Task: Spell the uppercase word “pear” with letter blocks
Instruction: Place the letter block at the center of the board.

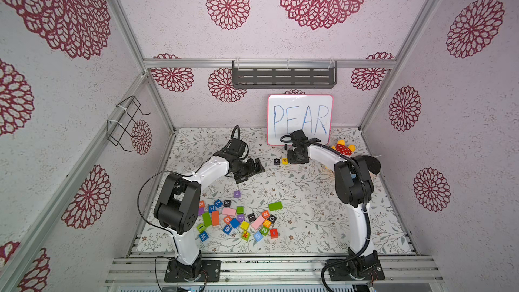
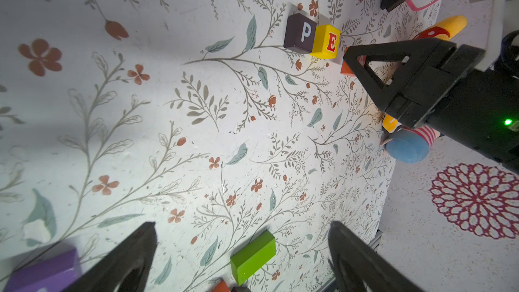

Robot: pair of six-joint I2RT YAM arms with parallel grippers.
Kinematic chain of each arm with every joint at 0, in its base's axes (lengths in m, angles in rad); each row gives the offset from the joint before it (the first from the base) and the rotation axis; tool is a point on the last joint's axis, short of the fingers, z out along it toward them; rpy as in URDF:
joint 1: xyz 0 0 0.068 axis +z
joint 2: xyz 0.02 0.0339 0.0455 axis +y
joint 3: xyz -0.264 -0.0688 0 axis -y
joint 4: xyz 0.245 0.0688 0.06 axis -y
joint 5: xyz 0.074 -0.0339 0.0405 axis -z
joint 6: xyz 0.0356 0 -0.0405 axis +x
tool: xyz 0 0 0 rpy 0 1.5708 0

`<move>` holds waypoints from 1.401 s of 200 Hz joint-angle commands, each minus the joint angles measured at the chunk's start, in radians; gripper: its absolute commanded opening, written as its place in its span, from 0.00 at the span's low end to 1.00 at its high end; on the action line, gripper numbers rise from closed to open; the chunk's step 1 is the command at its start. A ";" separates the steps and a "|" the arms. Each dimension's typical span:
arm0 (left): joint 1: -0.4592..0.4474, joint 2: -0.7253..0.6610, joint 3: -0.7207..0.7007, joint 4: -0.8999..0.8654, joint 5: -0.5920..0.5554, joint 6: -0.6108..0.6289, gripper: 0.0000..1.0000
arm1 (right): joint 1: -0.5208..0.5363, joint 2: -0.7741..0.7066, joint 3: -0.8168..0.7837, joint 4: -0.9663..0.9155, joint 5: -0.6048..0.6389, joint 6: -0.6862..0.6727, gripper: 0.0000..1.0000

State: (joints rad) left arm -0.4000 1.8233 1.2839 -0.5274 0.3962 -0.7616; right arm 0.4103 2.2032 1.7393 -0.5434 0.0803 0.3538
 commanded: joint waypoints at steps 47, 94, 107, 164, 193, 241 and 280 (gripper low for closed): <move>0.011 -0.015 0.012 0.027 0.004 -0.008 0.98 | -0.022 0.045 0.082 -0.029 -0.034 -0.021 0.27; 0.012 -0.023 0.007 0.030 0.002 -0.014 0.98 | -0.035 0.066 0.095 -0.030 -0.038 -0.020 0.28; 0.012 -0.024 0.002 0.033 0.003 -0.015 0.98 | -0.038 0.070 0.095 -0.029 -0.038 -0.021 0.28; 0.012 -0.028 -0.002 0.037 0.003 -0.020 0.98 | -0.040 0.090 0.115 -0.029 -0.063 -0.009 0.29; 0.012 -0.031 -0.004 0.036 0.002 -0.021 0.98 | -0.040 0.094 0.117 -0.024 -0.080 0.001 0.30; 0.011 -0.033 -0.006 0.038 0.002 -0.022 0.98 | -0.038 0.095 0.108 -0.018 -0.100 0.011 0.31; 0.011 -0.035 -0.006 0.038 0.001 -0.021 0.98 | -0.038 0.096 0.105 -0.020 -0.100 0.012 0.34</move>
State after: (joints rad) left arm -0.4000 1.8233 1.2835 -0.5098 0.3954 -0.7795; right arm 0.3729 2.2948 1.8290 -0.5476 -0.0051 0.3527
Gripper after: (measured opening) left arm 0.981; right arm 0.335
